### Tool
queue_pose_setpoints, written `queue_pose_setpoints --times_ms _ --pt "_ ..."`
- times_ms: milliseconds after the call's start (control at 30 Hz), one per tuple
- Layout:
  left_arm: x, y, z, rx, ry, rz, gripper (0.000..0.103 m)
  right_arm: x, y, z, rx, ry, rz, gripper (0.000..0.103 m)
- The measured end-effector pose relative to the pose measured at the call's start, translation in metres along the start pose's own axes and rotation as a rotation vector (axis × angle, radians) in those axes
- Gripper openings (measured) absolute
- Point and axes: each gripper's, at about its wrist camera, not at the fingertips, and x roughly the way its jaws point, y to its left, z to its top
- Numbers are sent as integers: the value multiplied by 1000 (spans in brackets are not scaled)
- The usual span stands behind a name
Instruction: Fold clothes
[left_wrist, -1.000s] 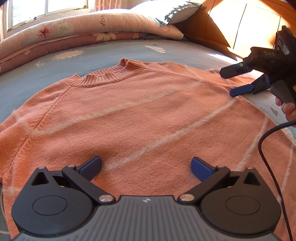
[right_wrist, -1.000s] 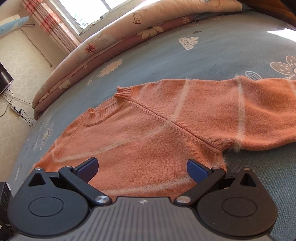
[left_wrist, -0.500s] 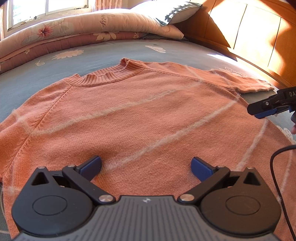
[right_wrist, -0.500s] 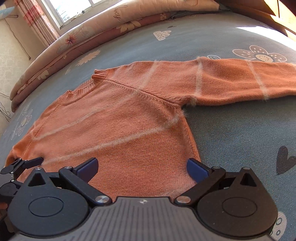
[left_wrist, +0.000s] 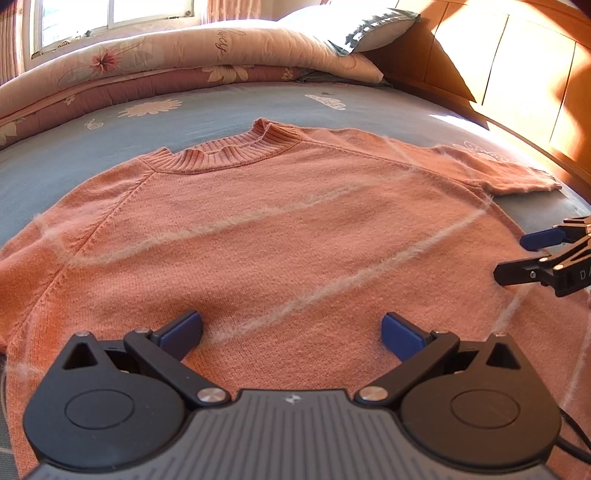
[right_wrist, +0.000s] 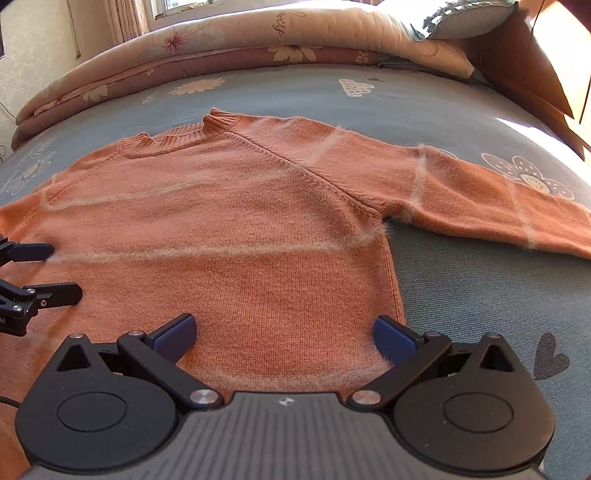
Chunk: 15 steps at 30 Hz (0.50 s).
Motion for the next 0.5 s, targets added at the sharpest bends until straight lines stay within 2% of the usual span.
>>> queue_pose_setpoints --times_ms 100,233,333,400,500 --pt "3 -5 29 -74 84 -3 102 -6 -10 0 4 -39 74 103" --pt "6 -33 78 -118 60 -78 102 -5 -43 4 136 -78 217 103" --pt "22 -69 121 -106 57 -161 102 -7 -66 8 231 -77 330 103" --pt "41 -100 149 -92 59 -225 102 -10 -75 4 245 -75 377 103" --pt "75 -142 179 -87 64 -310 102 -32 -96 0 231 -162 382 103"
